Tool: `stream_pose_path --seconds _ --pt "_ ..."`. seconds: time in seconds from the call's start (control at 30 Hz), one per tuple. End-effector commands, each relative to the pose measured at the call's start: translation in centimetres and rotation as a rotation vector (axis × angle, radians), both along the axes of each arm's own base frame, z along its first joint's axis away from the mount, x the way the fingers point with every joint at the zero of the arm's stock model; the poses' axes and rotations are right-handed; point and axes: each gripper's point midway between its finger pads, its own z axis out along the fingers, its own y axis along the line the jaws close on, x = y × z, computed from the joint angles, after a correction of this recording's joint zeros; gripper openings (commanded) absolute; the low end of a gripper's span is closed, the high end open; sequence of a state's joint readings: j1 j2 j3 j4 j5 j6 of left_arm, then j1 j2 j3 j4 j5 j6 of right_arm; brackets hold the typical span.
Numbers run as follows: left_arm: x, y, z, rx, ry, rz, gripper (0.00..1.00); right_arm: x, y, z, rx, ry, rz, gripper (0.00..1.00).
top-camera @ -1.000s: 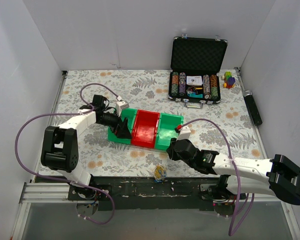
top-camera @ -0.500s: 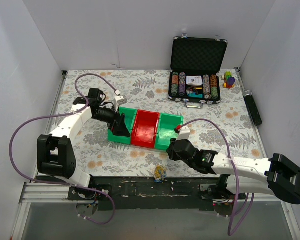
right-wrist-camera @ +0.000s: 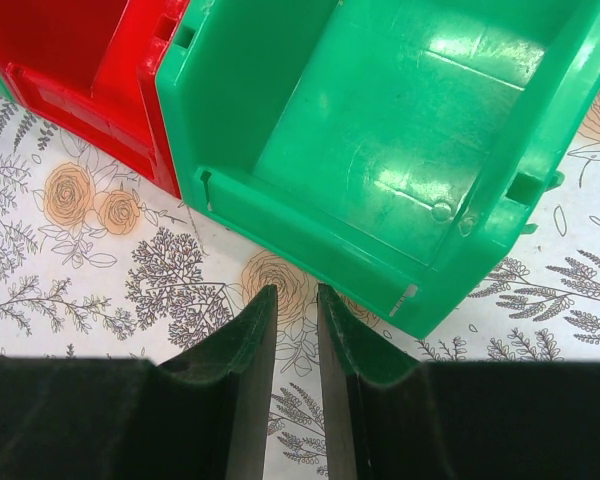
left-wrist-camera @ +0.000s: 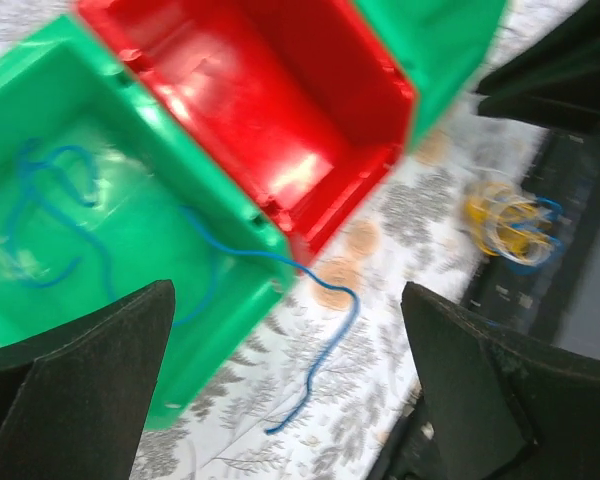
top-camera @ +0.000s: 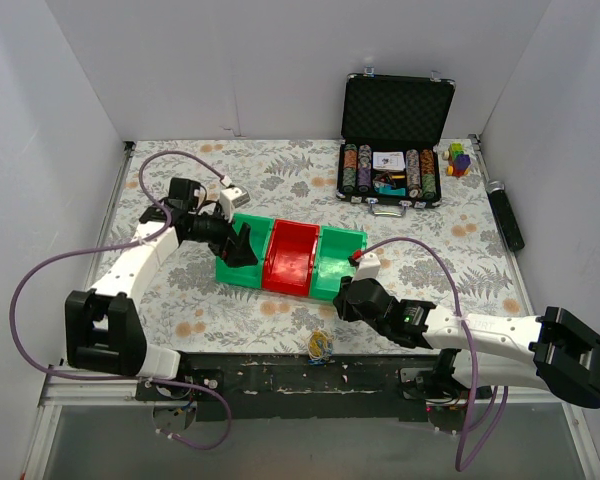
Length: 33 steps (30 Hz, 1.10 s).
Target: Untangle the cables
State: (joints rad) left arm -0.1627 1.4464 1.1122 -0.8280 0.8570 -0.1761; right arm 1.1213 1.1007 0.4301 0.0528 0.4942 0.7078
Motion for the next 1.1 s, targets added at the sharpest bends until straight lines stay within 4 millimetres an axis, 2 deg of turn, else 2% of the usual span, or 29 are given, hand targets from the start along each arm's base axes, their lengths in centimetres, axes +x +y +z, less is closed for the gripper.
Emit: stream_pose_path --seconds 0.0,0.13,0.33,0.5,0.6,0.63,0.67,0.73,0.8,0.87,1.0,1.07 --pt "5.7 1.8 2.7 0.069 -0.348 0.221 0.98 0.7 1.0 2.1 0.057 -0.031 -0.011 0.3" --pt "7.6 2.9 2.2 0.116 -0.378 0.302 0.98 0.7 1.2 2.2 0.06 -0.032 -0.01 0.3" --pt "7.7 2.4 1.9 0.101 -0.382 0.281 0.98 0.8 1.5 2.3 0.059 -0.03 -0.004 0.3" --pt "8.1 4.6 2.4 0.171 -0.439 0.289 0.98 1.0 1.6 2.9 0.051 -0.064 0.02 0.3" --pt "8.9 6.7 2.9 0.122 -0.361 0.357 0.98 1.1 1.9 3.6 0.038 -0.094 0.052 0.32" --pt "9.3 7.4 2.7 0.095 -0.312 0.386 0.98 1.2 2.1 4.1 0.035 -0.111 0.071 0.34" --pt "9.7 9.1 2.2 0.083 -0.262 0.432 0.98 1.2 2.4 4.7 0.032 -0.132 0.09 0.36" --pt "10.2 10.3 0.4 0.077 -0.179 0.457 0.98 1.5 2.7 5.7 0.026 -0.169 0.112 0.39" --pt "10.4 10.5 -1.1 0.074 -0.144 0.465 0.98 1.7 2.9 6.6 0.012 -0.205 0.133 0.42" --pt "10.3 9.7 -1.9 0.029 -0.11 0.449 0.98 1.9 2.9 7.4 -0.002 -0.233 0.145 0.46" --pt "9.8 8.2 -3.1 -0.035 -0.027 0.419 0.98 2.1 2.4 7.9 -0.027 -0.252 0.137 0.48" --pt "9.2 8.0 -3.8 -0.038 -0.017 0.415 0.98 2.1 2.1 8.0 -0.029 -0.255 0.129 0.48"
